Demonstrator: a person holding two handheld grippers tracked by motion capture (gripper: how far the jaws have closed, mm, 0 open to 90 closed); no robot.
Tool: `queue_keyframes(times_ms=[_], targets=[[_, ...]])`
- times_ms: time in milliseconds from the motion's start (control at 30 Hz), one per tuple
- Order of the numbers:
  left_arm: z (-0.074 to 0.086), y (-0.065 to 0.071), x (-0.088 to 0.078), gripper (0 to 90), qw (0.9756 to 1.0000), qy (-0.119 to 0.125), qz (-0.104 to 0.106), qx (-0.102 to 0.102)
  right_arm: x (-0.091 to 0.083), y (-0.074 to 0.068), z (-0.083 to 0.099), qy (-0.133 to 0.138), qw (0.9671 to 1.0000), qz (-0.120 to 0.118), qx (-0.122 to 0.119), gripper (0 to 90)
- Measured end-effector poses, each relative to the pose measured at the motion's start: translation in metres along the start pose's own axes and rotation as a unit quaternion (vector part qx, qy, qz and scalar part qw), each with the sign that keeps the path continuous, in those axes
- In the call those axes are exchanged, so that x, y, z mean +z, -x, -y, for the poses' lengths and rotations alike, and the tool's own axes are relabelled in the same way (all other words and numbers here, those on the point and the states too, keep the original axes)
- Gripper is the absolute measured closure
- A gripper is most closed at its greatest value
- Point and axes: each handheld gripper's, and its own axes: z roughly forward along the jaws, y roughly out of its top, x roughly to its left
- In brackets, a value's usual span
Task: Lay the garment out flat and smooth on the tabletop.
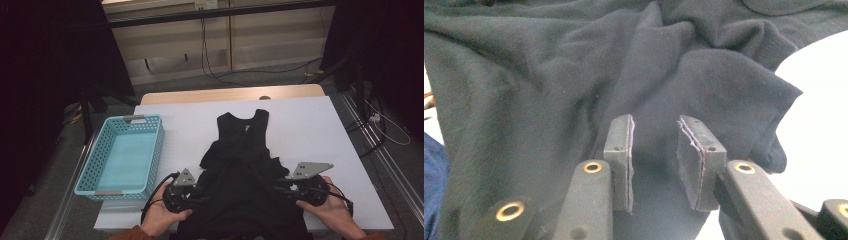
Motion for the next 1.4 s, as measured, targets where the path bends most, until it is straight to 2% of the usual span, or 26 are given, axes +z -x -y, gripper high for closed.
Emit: queue_keyframes(times_ms=[167,367,467,533,567,600,633,667,700,733,767,967,1033,1067,1300,1400], targets=[[-0.008,-0.001,0.007,50.2,1.0,-0.001,-0.006,-0.001,0.013,0.001,-0.009,-0.005,0.9999,-0.008,-0.011,63.1],[-0.02,0.003,0.023,51.4,0.9997,-0.003,-0.003,0.023,0.031,0.001,-0.019,-0.018,0.9995,-0.009,-0.022,60.6],[-0.016,0.008,0.03,50.7,0.9993,-0.014,-0.002,0.035,0.036,0.001,-0.016,-0.03,0.9993,-0.006,-0.023,61.1],[-0.012,0.014,0.032,52.1,0.9987,-0.012,-0.014,0.049,0.039,0.001,-0.014,-0.042,0.9988,-0.006,-0.026,61.7],[-0.013,0.015,0.032,56.1,0.9991,-0.012,-0.009,0.04,0.042,0.001,-0.011,-0.053,0.9983,-0.007,-0.025,64.4],[-0.013,0.017,0.032,65.7,0.9992,-0.014,-0.011,0.037,0.043,0.002,-0.01,-0.049,0.9986,-0.005,-0.019,65.4],[-0.012,0.018,0.032,75.1,0.9989,-0.013,-0.011,0.044,0.043,0.003,-0.009,-0.049,0.9987,-0.007,-0.015,68.1],[-0.012,0.019,0.032,84.1,0.9988,-0.012,-0.011,0.045,0.042,0.003,-0.01,-0.052,0.9985,-0.007,-0.013,73.0],[-0.013,0.019,0.031,88.7,0.9987,-0.018,-0.012,0.046,0.042,0.003,-0.01,-0.053,0.9985,-0.004,-0.015,80.7],[-0.013,0.018,0.03,89.6,0.9991,-0.016,-0.01,0.038,0.041,0.004,-0.009,-0.055,0.9983,-0.003,-0.016,86.6],[-0.013,0.017,0.029,90.0,0.999,-0.019,-0.006,0.041,0.04,0.004,-0.009,-0.056,0.9983,-0.002,-0.016,88.4],[0.001,0.009,0.014,90.0,0.9994,-0.027,0.0,0.022,0.027,0.007,0.0,-0.062,0.998,0.005,-0.012,89.6],[0.007,0.007,0.008,90.0,0.9995,-0.028,0.012,0.012,0.022,0.005,0.004,-0.065,0.9978,0.006,-0.008,89.6],[0.009,0.008,0.006,90.0,0.9995,-0.025,0.017,0.005,0.019,0.004,0.006,-0.067,0.9977,0.006,-0.009,89.6],[0.018,0.019,-0.002,90.0,0.9987,-0.034,0.038,0.007,0.01,-0.007,0.013,-0.076,0.9968,0.012,-0.022,89.6],[0.023,0.021,-0.007,90.0,0.998,-0.036,0.051,0.001,0.006,-0.01,0.016,-0.076,0.9969,0.001,-0.02,89.6]])
